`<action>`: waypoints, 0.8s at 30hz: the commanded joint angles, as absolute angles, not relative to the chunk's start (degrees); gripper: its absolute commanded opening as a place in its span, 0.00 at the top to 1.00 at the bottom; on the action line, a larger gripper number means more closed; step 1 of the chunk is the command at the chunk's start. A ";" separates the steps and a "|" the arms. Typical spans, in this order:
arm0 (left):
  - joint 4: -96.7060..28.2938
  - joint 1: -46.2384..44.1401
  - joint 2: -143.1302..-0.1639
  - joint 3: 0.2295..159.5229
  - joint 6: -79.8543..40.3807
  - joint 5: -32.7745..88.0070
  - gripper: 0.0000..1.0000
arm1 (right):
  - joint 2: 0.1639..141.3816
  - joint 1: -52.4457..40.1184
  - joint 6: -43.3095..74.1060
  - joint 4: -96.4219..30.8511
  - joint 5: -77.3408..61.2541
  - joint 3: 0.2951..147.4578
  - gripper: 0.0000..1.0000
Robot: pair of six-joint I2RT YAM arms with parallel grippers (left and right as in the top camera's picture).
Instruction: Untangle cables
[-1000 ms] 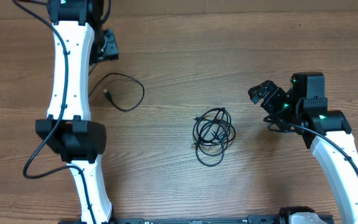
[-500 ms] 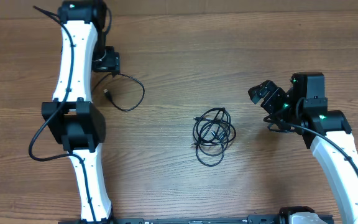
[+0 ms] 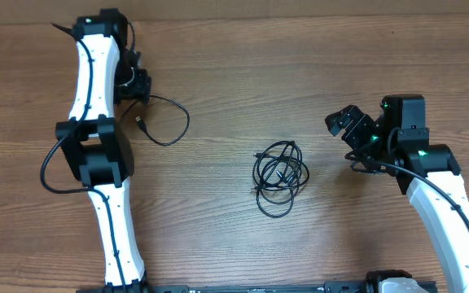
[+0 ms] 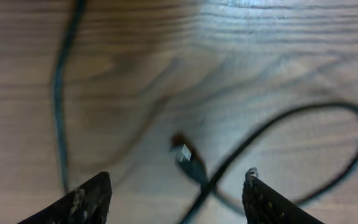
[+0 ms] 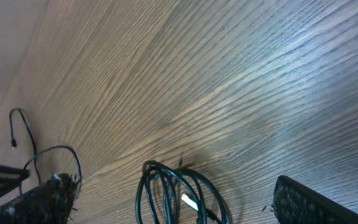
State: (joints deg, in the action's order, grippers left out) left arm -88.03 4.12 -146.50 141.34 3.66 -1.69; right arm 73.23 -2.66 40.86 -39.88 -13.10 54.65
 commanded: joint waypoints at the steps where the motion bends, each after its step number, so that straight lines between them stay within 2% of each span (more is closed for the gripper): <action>1: -86.72 3.77 -150.23 141.34 6.04 -1.10 0.39 | 72.79 -2.50 40.40 -39.55 -12.95 55.53 0.00; 2: -86.19 3.77 -150.87 141.34 6.02 -2.52 0.72 | 72.79 -2.50 40.40 -39.55 -12.95 55.53 0.00; 3: -85.41 3.86 -151.57 141.34 5.17 -5.13 0.96 | 72.79 -2.50 40.40 -39.55 -12.95 55.53 0.00; 5: -84.33 4.19 -151.87 141.36 1.19 -9.30 0.96 | 72.79 -2.50 40.40 -39.55 -12.95 55.53 0.00; 13: -86.72 4.58 -149.27 149.45 -3.36 -8.32 0.96 | 72.79 -2.50 40.40 -39.55 -12.95 55.53 0.00; 18: -87.18 4.58 -143.72 159.22 -4.23 1.83 0.96 | 72.79 -2.50 40.40 -39.55 -12.93 55.53 0.00; 24: -81.67 4.60 -135.15 169.45 -16.45 15.53 0.96 | 72.79 -2.50 40.40 -39.55 -12.95 55.53 0.00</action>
